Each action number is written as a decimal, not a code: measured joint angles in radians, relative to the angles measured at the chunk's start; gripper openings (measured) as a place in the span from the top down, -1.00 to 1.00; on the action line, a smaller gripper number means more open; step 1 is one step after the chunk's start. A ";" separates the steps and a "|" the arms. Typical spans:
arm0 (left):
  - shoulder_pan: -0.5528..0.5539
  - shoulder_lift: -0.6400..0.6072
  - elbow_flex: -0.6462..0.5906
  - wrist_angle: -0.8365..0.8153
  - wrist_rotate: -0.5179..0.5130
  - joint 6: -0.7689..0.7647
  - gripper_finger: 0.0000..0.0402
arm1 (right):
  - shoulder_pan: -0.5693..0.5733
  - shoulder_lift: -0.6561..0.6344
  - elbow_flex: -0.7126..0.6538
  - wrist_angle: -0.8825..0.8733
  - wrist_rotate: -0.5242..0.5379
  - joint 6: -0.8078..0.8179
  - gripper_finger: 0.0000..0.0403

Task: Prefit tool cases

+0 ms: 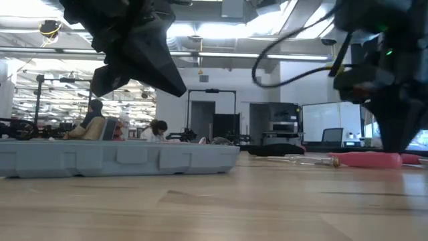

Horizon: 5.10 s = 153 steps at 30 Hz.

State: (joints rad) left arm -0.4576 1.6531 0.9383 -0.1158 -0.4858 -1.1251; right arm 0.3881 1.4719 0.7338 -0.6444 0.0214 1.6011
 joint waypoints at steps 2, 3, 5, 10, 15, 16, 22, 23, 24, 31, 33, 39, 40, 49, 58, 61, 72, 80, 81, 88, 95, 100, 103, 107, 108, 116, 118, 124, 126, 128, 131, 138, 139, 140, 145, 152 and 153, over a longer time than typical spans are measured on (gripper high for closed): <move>-0.001 0.000 0.000 -0.002 0.000 0.007 1.00 | 0.042 0.000 0.018 -0.008 0.029 0.072 1.00; -0.001 0.000 0.000 -0.003 0.000 0.009 1.00 | 0.058 -0.002 0.034 -0.014 0.048 0.098 1.00; -0.001 0.000 0.000 -0.005 0.000 0.010 1.00 | 0.078 -0.013 0.075 -0.033 0.091 0.127 1.00; -0.001 0.000 0.000 -0.005 0.000 0.033 1.00 | 0.029 -0.015 0.169 -0.072 0.234 0.081 1.00; 0.001 0.000 0.000 -0.006 0.001 0.060 1.00 | -0.151 -0.007 0.170 -0.050 0.251 -0.075 1.00; 0.001 0.000 0.000 -0.006 0.002 0.062 1.00 | -0.185 -0.002 0.170 -0.033 0.236 -0.116 1.00; -0.017 0.000 0.000 -0.011 0.005 0.067 1.00 | -0.317 0.052 0.170 0.018 0.171 -0.279 1.00; -0.023 0.000 0.000 -0.015 0.006 0.066 1.00 | -0.330 0.061 0.170 0.019 0.167 -0.298 1.00; -0.029 0.000 0.000 -0.024 0.006 0.061 1.00 | -0.343 0.071 0.170 0.020 0.162 -0.313 1.00; -0.057 0.000 0.000 -0.107 0.007 -0.002 1.00 | -0.371 0.155 0.170 0.023 0.116 -0.376 1.00; -0.063 0.000 0.000 -0.119 0.007 -0.021 1.00 | -0.369 0.167 0.170 0.028 0.114 -0.378 1.00; -0.068 0.000 0.001 -0.115 0.007 -0.024 1.00 | -0.369 0.197 0.170 0.048 0.100 -0.405 1.00; -0.068 0.000 0.001 -0.115 0.007 -0.023 1.00 | -0.369 0.200 0.170 0.048 0.100 -0.406 1.00; -0.067 0.000 0.001 -0.115 0.005 -0.026 1.00 | -0.368 0.205 0.174 -0.014 0.106 -0.454 1.00; -0.067 0.000 0.001 -0.114 0.005 -0.019 1.00 | -0.280 0.204 0.173 -0.094 0.083 -0.424 1.00; -0.067 0.000 0.001 -0.114 0.005 -0.003 1.00 | -0.239 0.204 0.172 -0.120 0.061 -0.401 1.00; -0.067 0.000 0.001 -0.114 0.005 0.016 1.00 | -0.139 0.195 0.149 -0.284 0.041 -0.398 1.00; -0.067 0.000 0.001 -0.114 0.007 0.036 1.00 | -0.138 0.194 0.143 -0.209 0.093 -0.510 1.00; -0.066 0.000 0.001 -0.114 0.007 0.035 1.00 | -0.139 0.197 0.141 -0.206 0.099 -0.532 1.00; -0.067 0.000 0.001 -0.113 0.007 0.024 1.00 | -0.160 0.196 0.141 -0.214 0.117 -0.554 1.00; -0.067 -0.001 0.001 -0.113 0.007 0.029 1.00 | -0.159 0.196 0.188 -0.213 0.105 -0.534 1.00; -0.066 -0.001 0.001 -0.113 0.007 0.033 1.00 | -0.165 0.194 0.288 -0.262 0.216 -0.521 1.00; -0.067 -0.001 0.001 -0.113 0.007 0.035 1.00 | -0.184 0.193 0.327 -0.226 0.245 -0.509 1.00; -0.066 -0.001 0.001 -0.113 0.007 0.045 1.00 | -0.186 0.210 0.326 -0.145 0.219 -0.505 1.00; -0.066 -0.001 0.001 -0.114 0.007 0.050 1.00 | -0.187 0.220 0.318 -0.129 0.199 -0.502 1.00; -0.066 -0.001 0.001 -0.114 0.007 0.050 1.00 | -0.193 0.270 0.273 -0.095 0.102 -0.502 1.00; -0.066 -0.001 0.001 -0.114 0.009 0.048 1.00 | -0.200 0.270 0.273 -0.094 0.096 -0.513 1.00; -0.066 -0.001 0.001 -0.114 0.013 0.050 1.00 | -0.209 0.270 0.272 -0.098 0.111 -0.528 1.00; -0.067 -0.001 0.001 -0.114 0.013 0.051 1.00 | -0.214 0.270 0.272 -0.101 0.117 -0.511 1.00; -0.066 -0.001 0.001 -0.113 0.013 0.051 1.00 | -0.227 0.270 0.272 -0.100 0.132 -0.500 1.00; -0.066 -0.001 0.001 -0.114 0.014 0.051 1.00 | -0.255 0.270 0.272 -0.100 0.139 -0.498 1.00; -0.066 -0.001 0.001 -0.115 0.014 0.051 1.00 | -0.321 0.270 0.272 -0.095 0.154 -0.509 1.00; -0.066 -0.001 0.001 -0.116 0.014 0.051 1.00 | -0.327 0.270 0.272 -0.094 0.160 -0.510 1.00; -0.065 -0.001 0.001 -0.116 0.014 0.051 1.00 | -0.332 0.270 0.272 -0.091 0.162 -0.510 1.00; -0.065 -0.001 0.001 -0.123 0.014 0.051 1.00 | -0.352 0.270 0.272 -0.085 0.171 -0.513 1.00; -0.065 -0.001 0.001 -0.137 0.013 0.051 1.00 | -0.344 0.270 0.272 -0.016 0.168 -0.522 1.00; -0.066 -0.001 0.001 -0.137 0.013 0.054 1.00 | -0.336 0.270 0.272 0.013 0.164 -0.532 1.00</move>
State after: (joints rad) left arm -0.5232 1.6520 0.9394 -0.2523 -0.4723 -1.0710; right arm 0.0517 1.7416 1.0061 -0.6319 0.1852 1.0693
